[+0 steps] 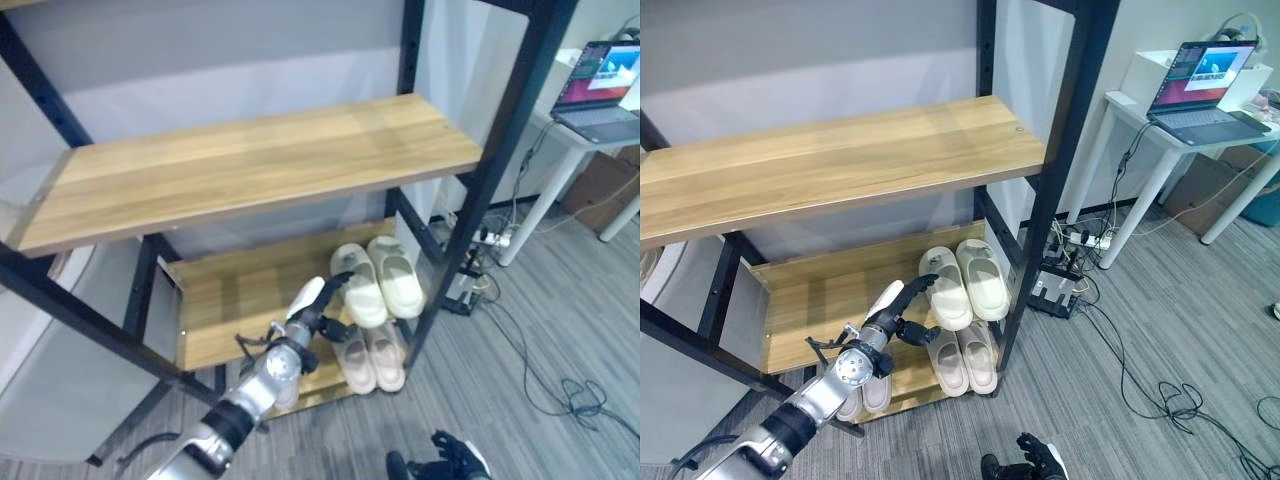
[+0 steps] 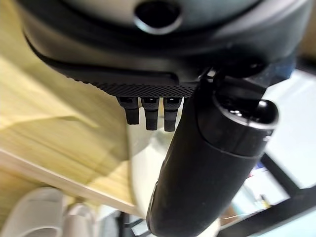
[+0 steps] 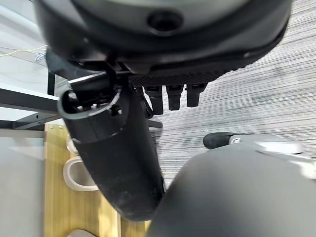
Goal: Arrange the slippers neatly on the shoe rack.
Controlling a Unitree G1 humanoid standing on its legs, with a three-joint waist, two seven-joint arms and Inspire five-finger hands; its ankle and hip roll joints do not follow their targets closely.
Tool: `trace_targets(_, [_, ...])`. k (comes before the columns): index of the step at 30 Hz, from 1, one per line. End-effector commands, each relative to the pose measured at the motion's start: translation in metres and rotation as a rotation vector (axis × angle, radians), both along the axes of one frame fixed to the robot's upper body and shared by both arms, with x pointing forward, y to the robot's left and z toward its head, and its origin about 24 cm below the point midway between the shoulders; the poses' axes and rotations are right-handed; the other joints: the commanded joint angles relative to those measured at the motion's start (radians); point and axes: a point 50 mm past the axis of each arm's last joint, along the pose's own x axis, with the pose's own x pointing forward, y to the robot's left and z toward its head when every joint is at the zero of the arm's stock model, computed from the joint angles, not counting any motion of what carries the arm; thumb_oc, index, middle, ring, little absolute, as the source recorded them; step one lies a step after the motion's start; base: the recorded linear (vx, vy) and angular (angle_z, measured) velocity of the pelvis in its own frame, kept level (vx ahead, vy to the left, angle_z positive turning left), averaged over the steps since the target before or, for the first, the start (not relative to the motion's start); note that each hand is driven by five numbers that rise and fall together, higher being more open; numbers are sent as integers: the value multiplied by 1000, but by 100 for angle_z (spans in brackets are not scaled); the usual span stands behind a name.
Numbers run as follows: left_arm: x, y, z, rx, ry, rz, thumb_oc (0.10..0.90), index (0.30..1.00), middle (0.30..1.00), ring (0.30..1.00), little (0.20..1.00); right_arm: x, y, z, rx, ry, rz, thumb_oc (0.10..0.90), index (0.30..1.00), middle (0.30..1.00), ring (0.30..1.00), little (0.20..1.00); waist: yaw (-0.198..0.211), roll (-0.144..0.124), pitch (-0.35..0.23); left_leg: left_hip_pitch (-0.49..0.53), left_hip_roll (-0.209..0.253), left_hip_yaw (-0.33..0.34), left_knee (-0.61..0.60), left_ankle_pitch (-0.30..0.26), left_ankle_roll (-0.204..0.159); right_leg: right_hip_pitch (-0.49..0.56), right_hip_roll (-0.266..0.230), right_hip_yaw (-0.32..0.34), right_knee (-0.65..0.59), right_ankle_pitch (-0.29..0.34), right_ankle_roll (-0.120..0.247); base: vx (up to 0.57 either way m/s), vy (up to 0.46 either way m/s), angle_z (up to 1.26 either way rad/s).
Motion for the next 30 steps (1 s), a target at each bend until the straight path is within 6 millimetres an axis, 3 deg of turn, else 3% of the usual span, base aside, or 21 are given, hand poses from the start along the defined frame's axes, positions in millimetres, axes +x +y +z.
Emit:
trace_targets(1, [19,2,56,-94,-228,-37,800,900,900,900,900,-1,-12,2,-20,-13,-28,800,900,900,900,900,28,35,-6,7,-10,-96,-1,-82,-12,38,59,-94,20,-124,11,0,0,0])
trace_targets(8, [2,22,56,-160,-215,-26,800,900,900,900,900,-1,-5,-3,-10,26,-5,800,900,900,900,900,52,21,-22,20,-9,-101,-1,-86,-9,51,58,-106,21,-126,9,-13,10,6])
trace_targets(12, [-13,34,56,-344,-169,-7,800,900,900,900,900,-3,-2,-6,-6,51,9,800,900,900,900,900,63,14,-29,23,-10,-101,-1,-88,-8,55,57,-107,18,-123,8,-23,5,4])
trace_targets(13, [-26,40,57,-475,-143,-22,800,900,900,900,900,-8,-3,-8,-14,81,10,800,900,900,900,900,70,13,-32,24,-12,-100,-1,-88,-7,56,57,-106,15,-121,8,-30,23,3])
trace_targets(17, [-51,55,50,-686,-38,-30,800,900,900,900,900,-21,-8,-13,-40,156,17,800,900,900,900,900,89,10,-33,27,-14,-105,-1,-86,-3,56,58,-105,20,-120,6,-29,16,-2])
trace_targets(23, [-75,61,40,-681,85,-110,800,900,900,900,900,-32,-13,-17,-64,232,41,800,900,900,900,900,106,9,-33,31,-16,-107,-1,-87,1,63,56,-108,19,-120,6,-4,1,1])
trace_targets(30, [-89,68,23,-696,188,-78,800,900,900,900,900,-43,-18,-19,-82,285,46,800,900,900,900,900,124,9,-25,33,-19,-122,-1,-88,5,68,54,-118,26,-126,6,-13,21,4])
